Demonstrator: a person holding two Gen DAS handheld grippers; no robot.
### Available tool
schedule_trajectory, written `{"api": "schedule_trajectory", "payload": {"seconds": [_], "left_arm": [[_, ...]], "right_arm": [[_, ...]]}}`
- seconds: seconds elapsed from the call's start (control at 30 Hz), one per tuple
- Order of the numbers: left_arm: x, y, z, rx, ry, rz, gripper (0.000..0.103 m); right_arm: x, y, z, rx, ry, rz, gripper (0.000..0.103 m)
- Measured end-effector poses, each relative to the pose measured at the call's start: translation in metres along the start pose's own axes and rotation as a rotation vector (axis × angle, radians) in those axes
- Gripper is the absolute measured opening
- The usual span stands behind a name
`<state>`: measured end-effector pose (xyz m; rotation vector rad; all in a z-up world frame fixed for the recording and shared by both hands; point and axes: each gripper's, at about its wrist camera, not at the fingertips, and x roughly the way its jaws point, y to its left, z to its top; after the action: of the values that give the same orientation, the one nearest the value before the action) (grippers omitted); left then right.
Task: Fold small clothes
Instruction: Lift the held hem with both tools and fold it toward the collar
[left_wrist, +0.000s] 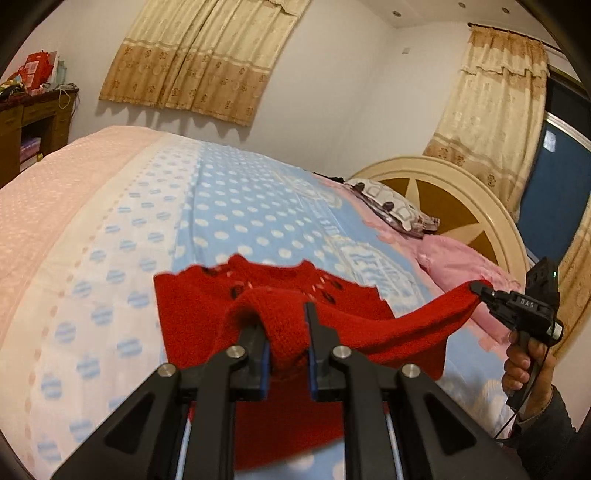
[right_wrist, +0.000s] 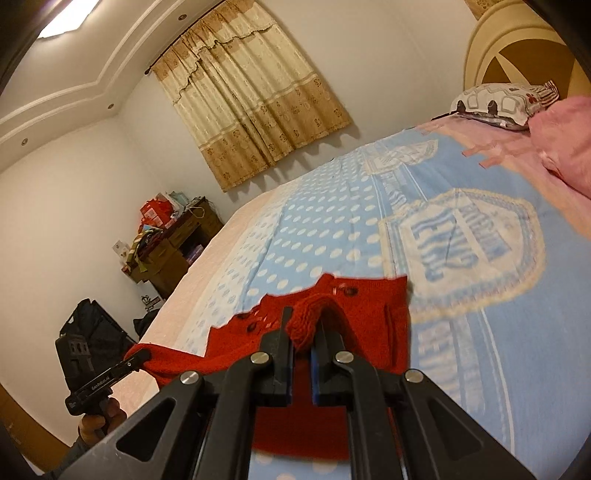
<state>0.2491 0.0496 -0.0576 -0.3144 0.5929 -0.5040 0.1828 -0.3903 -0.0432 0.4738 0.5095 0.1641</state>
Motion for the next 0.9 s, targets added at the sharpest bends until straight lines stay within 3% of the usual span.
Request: {"api": "schedule_trajectory", "payload": {"seconds": [0.23, 0.53, 0.9], "left_arm": [[0.052, 0.023, 0.030, -0.001, 0.026, 0.060, 0.015], [0.133, 0.060, 0.039, -0.016, 0.141, 0.118, 0.015], [0.162, 0.076, 0.042, -0.033, 0.195, 0.129, 0.024]], "right_arm": [[0.058, -0.009, 0.039, -0.011, 0.035, -0.034, 0.006], [0.157, -0.051, 0.055, 0.041, 0.146, -0.092, 0.006], [0.250, -0.100, 0.050, 0.102, 0.310, -0.163, 0.007]]}}
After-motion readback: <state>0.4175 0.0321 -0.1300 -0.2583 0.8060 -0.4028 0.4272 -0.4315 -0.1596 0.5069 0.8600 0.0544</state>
